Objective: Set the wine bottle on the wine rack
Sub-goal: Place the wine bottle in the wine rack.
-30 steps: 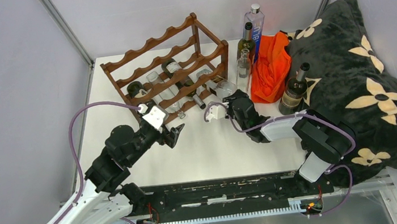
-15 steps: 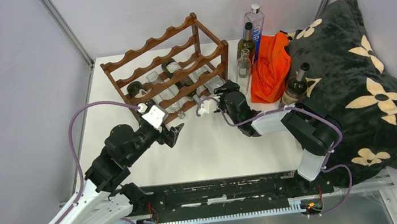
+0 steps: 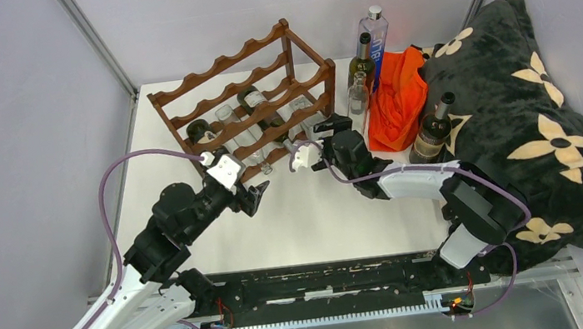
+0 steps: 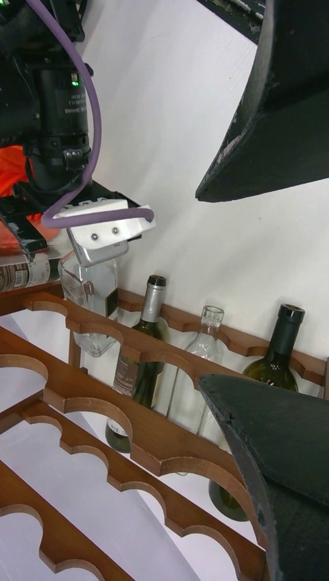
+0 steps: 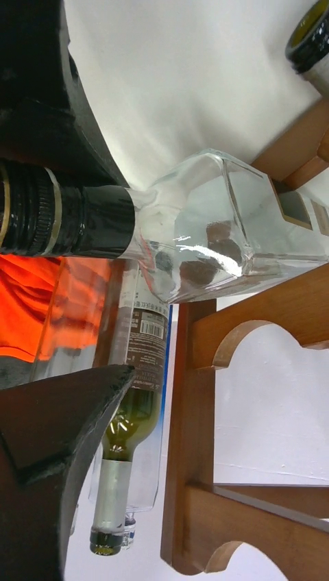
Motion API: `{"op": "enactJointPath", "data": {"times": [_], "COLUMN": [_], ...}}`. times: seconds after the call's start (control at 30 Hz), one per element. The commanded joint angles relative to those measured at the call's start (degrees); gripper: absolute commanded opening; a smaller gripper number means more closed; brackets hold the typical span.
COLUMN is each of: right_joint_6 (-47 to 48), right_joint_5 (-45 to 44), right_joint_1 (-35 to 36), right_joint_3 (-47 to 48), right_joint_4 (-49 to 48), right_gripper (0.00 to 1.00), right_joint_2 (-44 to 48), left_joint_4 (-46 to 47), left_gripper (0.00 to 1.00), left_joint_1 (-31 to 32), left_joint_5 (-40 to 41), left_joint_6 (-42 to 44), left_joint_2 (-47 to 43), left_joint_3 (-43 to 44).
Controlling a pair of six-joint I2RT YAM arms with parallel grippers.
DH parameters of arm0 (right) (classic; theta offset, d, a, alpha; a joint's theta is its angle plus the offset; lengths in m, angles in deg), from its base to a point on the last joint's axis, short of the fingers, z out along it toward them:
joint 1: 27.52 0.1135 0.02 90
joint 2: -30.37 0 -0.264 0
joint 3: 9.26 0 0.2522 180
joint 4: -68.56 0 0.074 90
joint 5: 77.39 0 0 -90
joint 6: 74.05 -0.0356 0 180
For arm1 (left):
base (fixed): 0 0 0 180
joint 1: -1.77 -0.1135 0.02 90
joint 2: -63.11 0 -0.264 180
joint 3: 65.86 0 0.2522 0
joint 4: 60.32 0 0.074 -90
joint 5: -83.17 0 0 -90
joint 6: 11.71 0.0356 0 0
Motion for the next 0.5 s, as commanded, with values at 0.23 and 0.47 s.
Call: {"op": "enactJointPath", "data": {"times": [0.23, 0.47], "right_joint_6": [-3.27, 0.75], "right_joint_5": [-4.35, -7.14], "right_joint_1": [0.50, 0.09], "right_joint_3": [-1.12, 1.22], "right_joint_4": [4.56, -6.04], "right_gripper": [0.86, 0.77], "right_joint_2": [3.09, -5.72], "left_joint_4": [3.80, 3.89], "left_gripper": [1.00, 1.00], "left_joint_1": [-0.87, -1.05], "left_joint_5": [-2.09, -2.09], "left_joint_6": [-1.25, -1.26], "left_joint_2": [-0.20, 0.18], "left_joint_3": [-0.08, -0.15]}}
